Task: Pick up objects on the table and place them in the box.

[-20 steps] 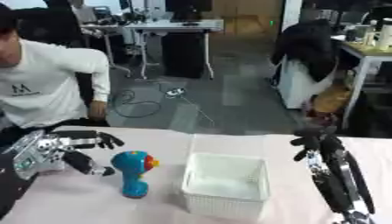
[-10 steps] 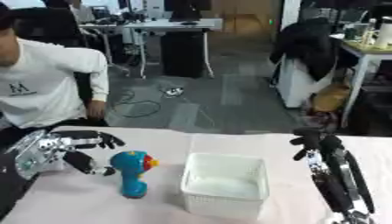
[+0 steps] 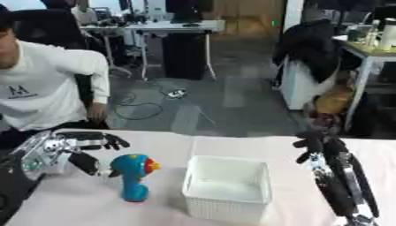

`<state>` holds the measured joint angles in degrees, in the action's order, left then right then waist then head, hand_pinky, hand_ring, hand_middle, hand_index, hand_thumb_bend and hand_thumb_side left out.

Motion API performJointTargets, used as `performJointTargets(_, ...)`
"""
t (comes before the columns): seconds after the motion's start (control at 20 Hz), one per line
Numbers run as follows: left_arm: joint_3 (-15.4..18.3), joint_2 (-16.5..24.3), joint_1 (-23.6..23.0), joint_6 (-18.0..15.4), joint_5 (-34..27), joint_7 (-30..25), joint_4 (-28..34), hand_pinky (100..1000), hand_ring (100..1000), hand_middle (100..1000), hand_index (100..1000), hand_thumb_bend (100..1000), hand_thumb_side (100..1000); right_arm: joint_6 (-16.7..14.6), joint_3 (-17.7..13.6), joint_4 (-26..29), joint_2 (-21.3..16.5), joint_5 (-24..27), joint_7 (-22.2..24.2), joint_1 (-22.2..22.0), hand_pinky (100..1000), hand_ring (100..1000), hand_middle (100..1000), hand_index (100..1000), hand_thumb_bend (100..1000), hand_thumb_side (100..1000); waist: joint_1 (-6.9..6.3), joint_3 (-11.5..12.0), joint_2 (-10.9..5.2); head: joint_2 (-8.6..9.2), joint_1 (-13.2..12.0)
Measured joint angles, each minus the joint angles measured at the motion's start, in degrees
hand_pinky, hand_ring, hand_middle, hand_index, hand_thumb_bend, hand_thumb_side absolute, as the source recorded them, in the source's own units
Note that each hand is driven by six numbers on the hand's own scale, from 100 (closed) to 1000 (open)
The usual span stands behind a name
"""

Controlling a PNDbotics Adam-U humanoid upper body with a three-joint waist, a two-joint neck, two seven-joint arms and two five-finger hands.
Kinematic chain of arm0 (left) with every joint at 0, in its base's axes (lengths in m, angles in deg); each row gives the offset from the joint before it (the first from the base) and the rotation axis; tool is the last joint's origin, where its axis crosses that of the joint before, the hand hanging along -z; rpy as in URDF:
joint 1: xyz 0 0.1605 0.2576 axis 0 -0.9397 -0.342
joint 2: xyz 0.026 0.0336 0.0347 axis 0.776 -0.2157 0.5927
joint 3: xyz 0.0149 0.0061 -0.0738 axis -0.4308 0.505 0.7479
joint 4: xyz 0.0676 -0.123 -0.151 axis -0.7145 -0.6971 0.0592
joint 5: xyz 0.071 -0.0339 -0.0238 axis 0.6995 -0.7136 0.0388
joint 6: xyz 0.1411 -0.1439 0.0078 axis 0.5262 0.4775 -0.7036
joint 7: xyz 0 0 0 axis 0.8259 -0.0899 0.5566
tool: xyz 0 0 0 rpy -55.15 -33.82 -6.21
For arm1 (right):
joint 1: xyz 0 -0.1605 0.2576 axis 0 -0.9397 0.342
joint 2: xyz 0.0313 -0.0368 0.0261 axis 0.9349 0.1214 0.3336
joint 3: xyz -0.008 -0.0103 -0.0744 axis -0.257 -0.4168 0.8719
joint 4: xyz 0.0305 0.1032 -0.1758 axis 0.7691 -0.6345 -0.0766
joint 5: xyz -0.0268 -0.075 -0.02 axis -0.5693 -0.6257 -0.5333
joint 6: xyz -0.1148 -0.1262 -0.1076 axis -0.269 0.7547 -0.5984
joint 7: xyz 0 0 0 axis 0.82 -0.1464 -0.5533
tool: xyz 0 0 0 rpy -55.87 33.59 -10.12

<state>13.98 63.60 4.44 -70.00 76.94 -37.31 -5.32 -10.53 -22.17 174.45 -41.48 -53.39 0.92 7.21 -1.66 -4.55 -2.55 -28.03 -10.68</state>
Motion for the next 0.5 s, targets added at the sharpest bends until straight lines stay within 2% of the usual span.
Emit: performJointTargets(0.5, 0.2, -1.0, 0.4, -0.2, 0.1, 0.2, -0.5, 885, 905, 947, 1000, 925, 539, 0.0, 0.0, 0.0, 0.0, 0.0, 0.0, 0.5, 462, 640, 670, 727, 100, 763, 0.0, -0.8, 0.38, 0.06, -0.6)
